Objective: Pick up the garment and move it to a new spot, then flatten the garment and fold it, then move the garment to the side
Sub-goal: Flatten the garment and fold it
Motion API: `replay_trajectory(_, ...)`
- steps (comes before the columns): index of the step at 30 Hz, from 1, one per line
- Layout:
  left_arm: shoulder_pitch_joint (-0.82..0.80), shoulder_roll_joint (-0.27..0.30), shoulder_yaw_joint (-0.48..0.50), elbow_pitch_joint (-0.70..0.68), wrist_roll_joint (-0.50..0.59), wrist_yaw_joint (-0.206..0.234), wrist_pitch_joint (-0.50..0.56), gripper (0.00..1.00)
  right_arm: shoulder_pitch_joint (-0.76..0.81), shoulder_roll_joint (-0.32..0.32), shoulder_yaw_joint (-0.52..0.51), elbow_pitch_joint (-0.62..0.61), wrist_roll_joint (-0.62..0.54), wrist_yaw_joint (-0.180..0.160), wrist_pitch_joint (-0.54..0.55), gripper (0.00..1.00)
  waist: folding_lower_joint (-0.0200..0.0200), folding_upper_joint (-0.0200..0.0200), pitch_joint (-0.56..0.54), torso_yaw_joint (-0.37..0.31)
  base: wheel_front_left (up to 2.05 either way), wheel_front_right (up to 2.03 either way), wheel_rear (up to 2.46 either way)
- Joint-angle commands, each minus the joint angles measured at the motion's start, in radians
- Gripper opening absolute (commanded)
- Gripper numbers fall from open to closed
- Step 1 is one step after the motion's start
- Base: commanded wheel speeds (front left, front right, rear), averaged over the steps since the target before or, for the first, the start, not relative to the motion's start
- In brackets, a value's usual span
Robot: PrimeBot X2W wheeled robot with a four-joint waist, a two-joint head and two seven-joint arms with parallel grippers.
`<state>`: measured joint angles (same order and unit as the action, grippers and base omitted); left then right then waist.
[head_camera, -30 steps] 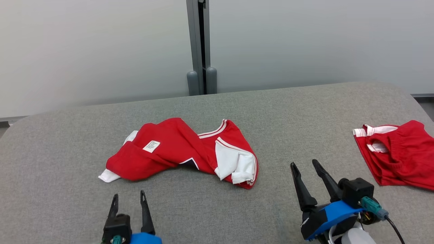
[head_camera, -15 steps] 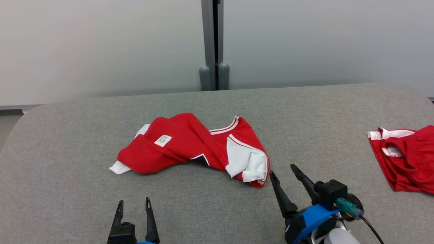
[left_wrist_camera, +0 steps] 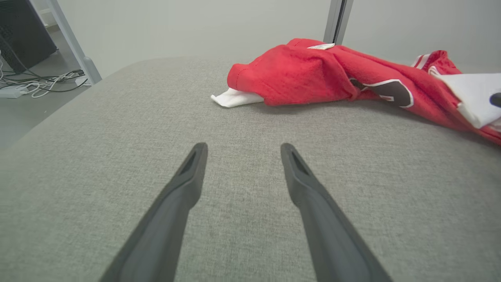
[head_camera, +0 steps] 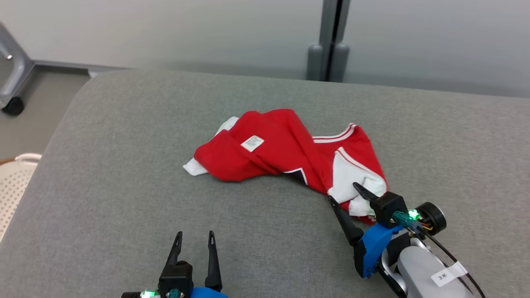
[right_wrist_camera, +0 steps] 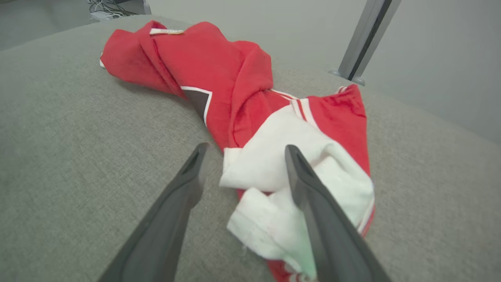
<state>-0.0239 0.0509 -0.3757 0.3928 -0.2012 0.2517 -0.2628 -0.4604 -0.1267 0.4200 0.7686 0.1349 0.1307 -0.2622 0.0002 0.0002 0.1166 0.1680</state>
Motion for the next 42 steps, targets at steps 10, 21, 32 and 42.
replay_trajectory(10,-0.05,0.0,-0.06,-0.013,-0.045,0.034,-0.003,1.0,-0.057,-0.018,-0.009,0.085,-0.084,0.0,-0.003,1.0,-0.0002,-0.0002,0.068,0.057,0.0,0.0,0.0)
replay_trajectory(21,-0.043,-0.001,-0.079,-0.002,-0.068,0.038,-0.003,1.0,-0.018,-0.02,-0.056,0.024,-0.054,0.0,-0.003,0.0,-0.0002,-0.0002,0.056,0.022,0.0,0.0,0.0)
replay_trajectory(32,-0.03,0.0,-0.066,0.01,-0.074,0.021,-0.003,1.0,0.007,-0.035,-0.219,-0.18,0.079,0.0,-0.003,0.0,-0.0002,-0.0002,0.012,-0.02,0.0,0.0,0.0)
replay_trajectory(42,0.001,0.0,-0.049,0.026,-0.083,-0.004,-0.003,1.0,-0.108,-0.111,-0.381,-0.344,0.177,0.0,-0.003,0.0,-0.0002,-0.0002,-0.051,-0.061,0.0,0.0,0.0)
